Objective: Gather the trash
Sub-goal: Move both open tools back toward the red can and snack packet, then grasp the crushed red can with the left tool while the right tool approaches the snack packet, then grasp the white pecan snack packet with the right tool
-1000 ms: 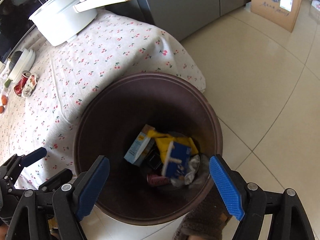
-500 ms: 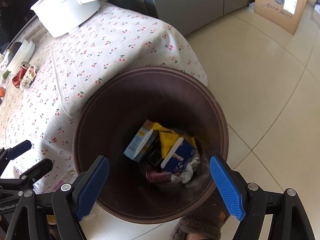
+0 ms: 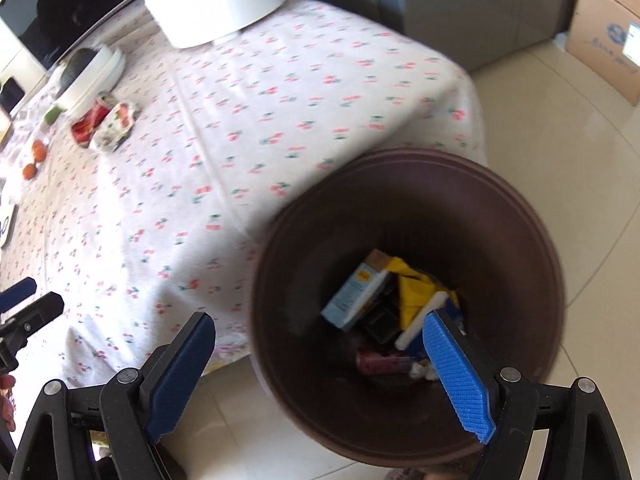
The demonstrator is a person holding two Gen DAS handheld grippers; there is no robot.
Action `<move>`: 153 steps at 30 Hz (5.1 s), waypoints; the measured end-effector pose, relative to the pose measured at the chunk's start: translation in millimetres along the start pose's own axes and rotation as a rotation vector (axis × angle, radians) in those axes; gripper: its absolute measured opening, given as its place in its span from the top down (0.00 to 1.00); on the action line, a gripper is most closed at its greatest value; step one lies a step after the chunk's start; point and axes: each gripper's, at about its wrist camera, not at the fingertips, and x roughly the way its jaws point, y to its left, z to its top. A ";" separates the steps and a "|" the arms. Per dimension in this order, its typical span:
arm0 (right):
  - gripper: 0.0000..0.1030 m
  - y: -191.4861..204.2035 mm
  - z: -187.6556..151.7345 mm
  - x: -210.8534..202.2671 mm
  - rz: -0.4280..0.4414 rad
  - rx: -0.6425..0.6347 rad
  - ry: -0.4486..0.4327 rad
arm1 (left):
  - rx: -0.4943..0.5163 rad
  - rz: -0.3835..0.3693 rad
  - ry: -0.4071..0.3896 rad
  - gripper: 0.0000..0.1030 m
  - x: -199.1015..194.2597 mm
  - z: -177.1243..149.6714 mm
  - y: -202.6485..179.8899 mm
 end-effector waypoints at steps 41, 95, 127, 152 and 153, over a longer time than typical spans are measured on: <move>0.34 270.8 173.2 201.9 -0.101 -0.101 -0.002 | -0.426 0.235 -0.126 0.00 -43.4 33.7 222.8; 0.26 114.2 136.8 130.1 0.072 -0.260 0.037 | -0.606 0.119 -0.305 0.03 132.4 184.1 144.3; 0.07 192.7 169.6 155.5 0.121 -0.400 -0.020 | -0.296 0.101 -0.230 0.11 66.6 136.6 191.1; 0.38 160.8 124.6 98.5 0.027 -0.432 -0.014 | -0.228 0.091 -0.244 0.11 -13.3 90.6 148.9; 0.38 154.4 118.6 89.2 0.028 -0.428 -0.020 | -0.223 0.089 -0.247 0.11 -18.7 85.3 143.1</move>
